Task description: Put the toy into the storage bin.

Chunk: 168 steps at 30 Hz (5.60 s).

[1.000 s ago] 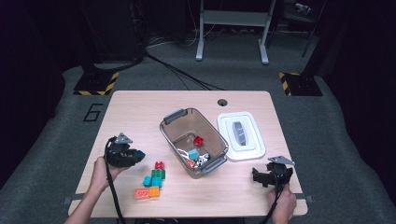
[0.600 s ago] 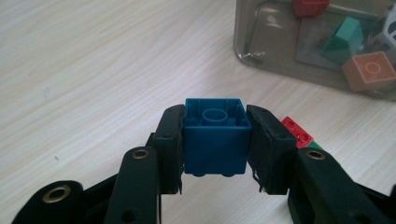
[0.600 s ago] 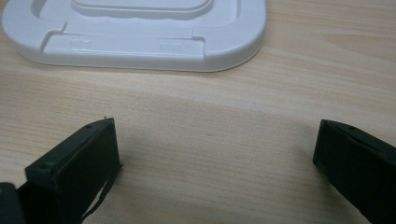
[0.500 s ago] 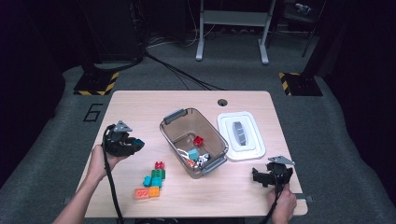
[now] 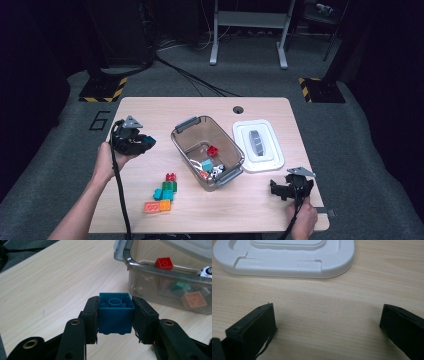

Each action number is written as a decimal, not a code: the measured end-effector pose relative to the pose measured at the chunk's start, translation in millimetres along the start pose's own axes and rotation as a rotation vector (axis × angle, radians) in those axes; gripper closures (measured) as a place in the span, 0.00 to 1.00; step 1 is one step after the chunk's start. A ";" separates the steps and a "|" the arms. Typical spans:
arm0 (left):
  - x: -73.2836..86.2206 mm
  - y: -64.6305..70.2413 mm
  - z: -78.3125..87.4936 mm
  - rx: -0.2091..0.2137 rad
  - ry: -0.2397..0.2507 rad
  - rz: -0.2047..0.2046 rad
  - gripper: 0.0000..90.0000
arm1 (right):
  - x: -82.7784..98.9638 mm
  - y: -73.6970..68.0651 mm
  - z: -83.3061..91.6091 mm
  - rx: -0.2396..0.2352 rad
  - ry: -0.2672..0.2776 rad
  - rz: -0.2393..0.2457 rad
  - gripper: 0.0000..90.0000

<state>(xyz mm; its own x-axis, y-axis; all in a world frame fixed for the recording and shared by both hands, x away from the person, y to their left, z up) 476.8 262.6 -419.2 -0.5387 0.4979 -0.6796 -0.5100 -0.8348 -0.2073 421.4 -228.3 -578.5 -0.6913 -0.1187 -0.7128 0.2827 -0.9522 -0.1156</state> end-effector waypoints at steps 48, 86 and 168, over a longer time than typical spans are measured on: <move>-62.3 67.2 -66.0 0.105 -0.068 -0.134 0.65 | -0.3 0.7 -0.2 -0.001 0.002 0.010 0.00; 35.4 40.2 18.1 -0.040 0.006 -0.040 0.07 | -0.2 0.6 -0.1 -0.001 0.001 0.010 0.00; 103.0 24.2 -20.6 0.051 -0.087 0.161 0.75 | 0.0 0.0 0.0 -0.001 -0.001 0.000 0.00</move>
<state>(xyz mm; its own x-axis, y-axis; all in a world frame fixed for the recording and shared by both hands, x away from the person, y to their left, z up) 422.8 288.8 -508.7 -0.6708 0.3788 -0.6376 -0.4446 -0.8935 -0.0630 421.4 -228.3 -578.5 -0.6915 -0.1193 -0.7124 0.2839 -0.9518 -0.1162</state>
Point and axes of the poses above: each handheld gripper's, and its own axes: z roughly backward along the jaws, x roughly out of its underside, y roughly to its right, the point moved 7 cm from there along -z, roughly forward along the jaws, and after that the axes turned 9 degrees about -x, right-handed, at the moved point
